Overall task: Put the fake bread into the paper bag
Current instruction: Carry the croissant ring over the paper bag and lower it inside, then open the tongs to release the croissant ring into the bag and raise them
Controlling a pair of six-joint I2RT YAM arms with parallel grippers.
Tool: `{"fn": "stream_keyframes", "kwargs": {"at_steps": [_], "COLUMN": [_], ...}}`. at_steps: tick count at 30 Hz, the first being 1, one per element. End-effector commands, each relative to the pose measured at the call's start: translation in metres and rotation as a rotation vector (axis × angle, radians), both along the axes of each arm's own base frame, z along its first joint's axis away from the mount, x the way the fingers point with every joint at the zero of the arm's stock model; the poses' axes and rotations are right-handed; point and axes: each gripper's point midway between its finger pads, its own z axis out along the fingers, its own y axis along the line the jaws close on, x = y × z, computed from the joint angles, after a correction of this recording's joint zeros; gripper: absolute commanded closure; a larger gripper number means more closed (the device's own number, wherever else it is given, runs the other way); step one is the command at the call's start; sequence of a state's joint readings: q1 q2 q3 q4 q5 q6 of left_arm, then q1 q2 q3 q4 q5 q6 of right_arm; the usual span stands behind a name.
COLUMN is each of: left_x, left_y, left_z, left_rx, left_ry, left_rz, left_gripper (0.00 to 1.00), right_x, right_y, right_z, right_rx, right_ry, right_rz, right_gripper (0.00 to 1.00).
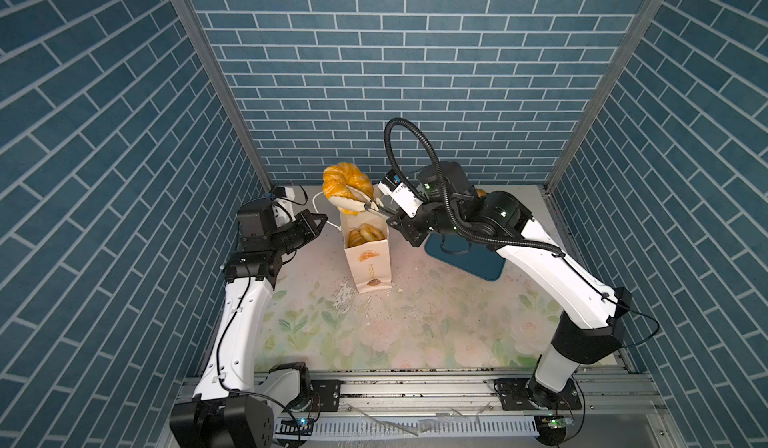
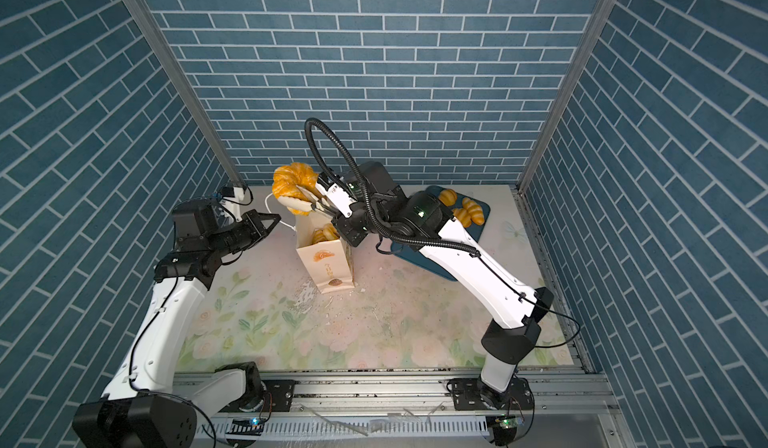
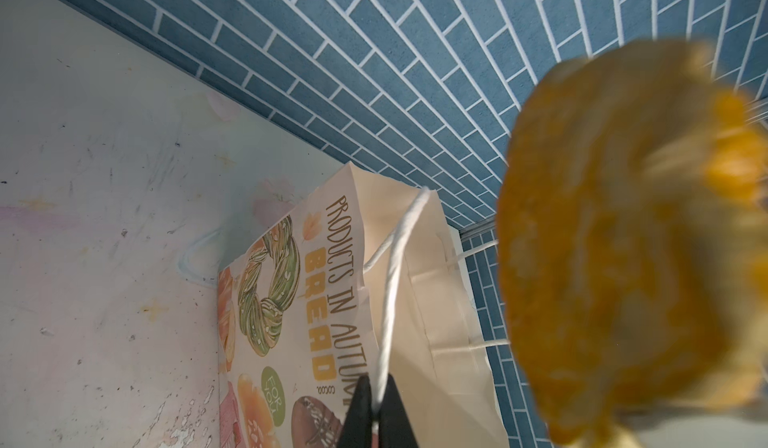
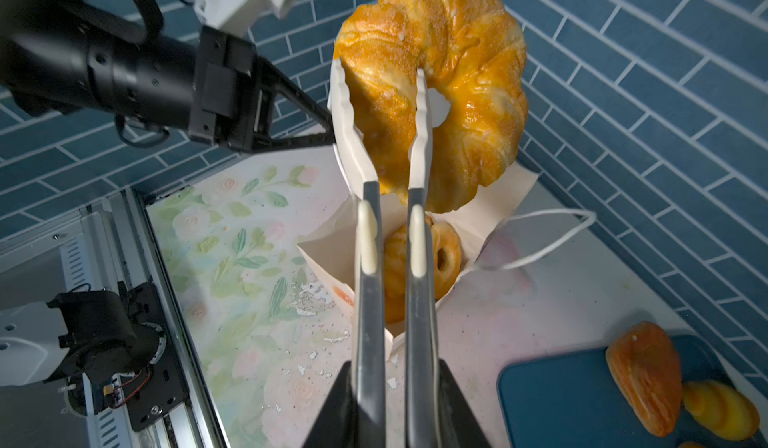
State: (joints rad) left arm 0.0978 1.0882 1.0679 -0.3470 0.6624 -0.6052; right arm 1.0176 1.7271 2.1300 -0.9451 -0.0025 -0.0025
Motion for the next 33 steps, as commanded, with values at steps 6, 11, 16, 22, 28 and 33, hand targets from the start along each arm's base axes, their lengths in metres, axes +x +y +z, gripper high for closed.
{"fn": "stream_keyframes", "kwargs": {"at_steps": [6, 11, 16, 22, 28, 33], "left_x": [-0.005, -0.005, -0.006, -0.003, -0.002, -0.002], "left_y": [0.002, 0.002, 0.003, 0.003, 0.003, 0.003], "left_z": [0.007, 0.008, 0.006, 0.006, 0.004, 0.003], "left_rx": [0.019, 0.019, 0.020, 0.018, 0.018, 0.017], "left_ry": [-0.022, -0.023, -0.020, -0.019, -0.014, -0.012], "left_rz": [0.009, 0.009, 0.010, 0.010, 0.010, 0.009], "left_gripper": [0.92, 0.92, 0.92, 0.92, 0.92, 0.92], "right_x": [-0.011, -0.005, 0.001, 0.002, 0.002, 0.003], "right_y": [-0.009, -0.015, -0.022, -0.021, -0.016, -0.013], "right_z": [0.014, -0.004, -0.015, -0.027, -0.026, -0.023], "right_rx": [0.144, 0.090, 0.057, 0.019, 0.010, 0.005], "right_ry": [0.025, 0.033, 0.012, 0.031, 0.033, 0.026], "right_rz": [-0.036, -0.082, -0.123, -0.123, -0.104, -0.094], "right_gripper": [0.86, 0.85, 0.84, 0.73, 0.61, 0.57]}}
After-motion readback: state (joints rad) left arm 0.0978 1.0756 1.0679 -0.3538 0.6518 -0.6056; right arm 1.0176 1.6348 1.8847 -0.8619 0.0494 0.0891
